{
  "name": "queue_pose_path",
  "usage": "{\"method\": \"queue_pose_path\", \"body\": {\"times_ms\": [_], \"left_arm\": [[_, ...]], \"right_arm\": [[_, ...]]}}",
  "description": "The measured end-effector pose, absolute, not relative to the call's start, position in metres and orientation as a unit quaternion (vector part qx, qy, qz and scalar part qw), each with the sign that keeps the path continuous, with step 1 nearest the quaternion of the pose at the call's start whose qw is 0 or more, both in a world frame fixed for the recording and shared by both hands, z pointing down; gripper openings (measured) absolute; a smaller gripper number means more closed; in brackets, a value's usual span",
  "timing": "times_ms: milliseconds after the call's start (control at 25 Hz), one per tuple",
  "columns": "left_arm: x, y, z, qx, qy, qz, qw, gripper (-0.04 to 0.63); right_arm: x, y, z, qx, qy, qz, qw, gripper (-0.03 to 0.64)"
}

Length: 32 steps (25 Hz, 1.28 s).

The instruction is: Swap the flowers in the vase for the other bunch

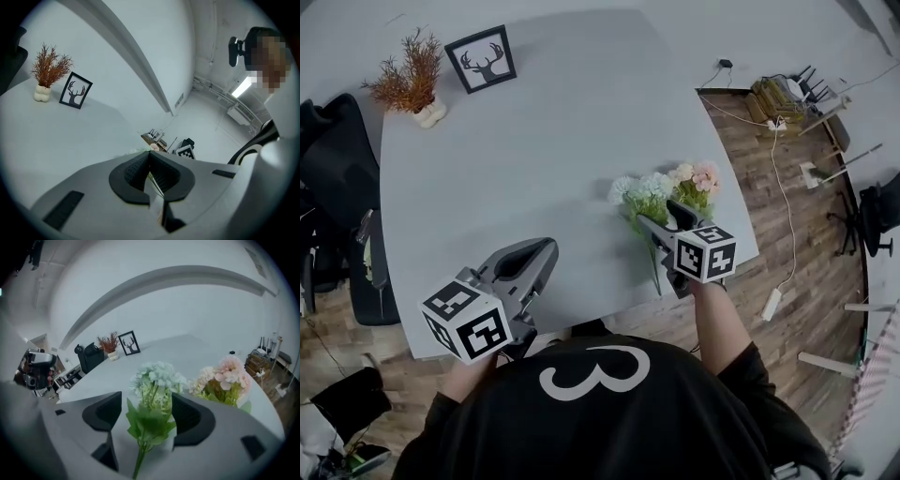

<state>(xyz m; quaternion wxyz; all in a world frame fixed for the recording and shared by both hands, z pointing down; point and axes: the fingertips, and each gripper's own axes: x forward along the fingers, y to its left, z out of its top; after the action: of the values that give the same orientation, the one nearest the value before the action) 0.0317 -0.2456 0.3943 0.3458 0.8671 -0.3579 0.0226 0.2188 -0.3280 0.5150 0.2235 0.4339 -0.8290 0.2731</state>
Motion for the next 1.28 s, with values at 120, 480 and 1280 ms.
{"method": "queue_pose_path", "body": {"times_ms": [120,480,1280], "left_arm": [[0.028,-0.246,0.396,0.862,-0.368,0.023,0.348,0.011],[0.009,-0.248,0.393,0.844,-0.401,0.008,0.356,0.011],[-0.030,-0.222,0.381,0.832,-0.431,-0.015,0.348,0.011]], "right_arm": [[0.222,-0.338,0.539,0.436,-0.811,0.291,0.261,0.322],[0.205,-0.353,0.582,0.414,-0.792,0.299,0.336,0.319],[0.207,-0.358,0.599,0.426,-0.778,0.248,0.389,0.100]]}}
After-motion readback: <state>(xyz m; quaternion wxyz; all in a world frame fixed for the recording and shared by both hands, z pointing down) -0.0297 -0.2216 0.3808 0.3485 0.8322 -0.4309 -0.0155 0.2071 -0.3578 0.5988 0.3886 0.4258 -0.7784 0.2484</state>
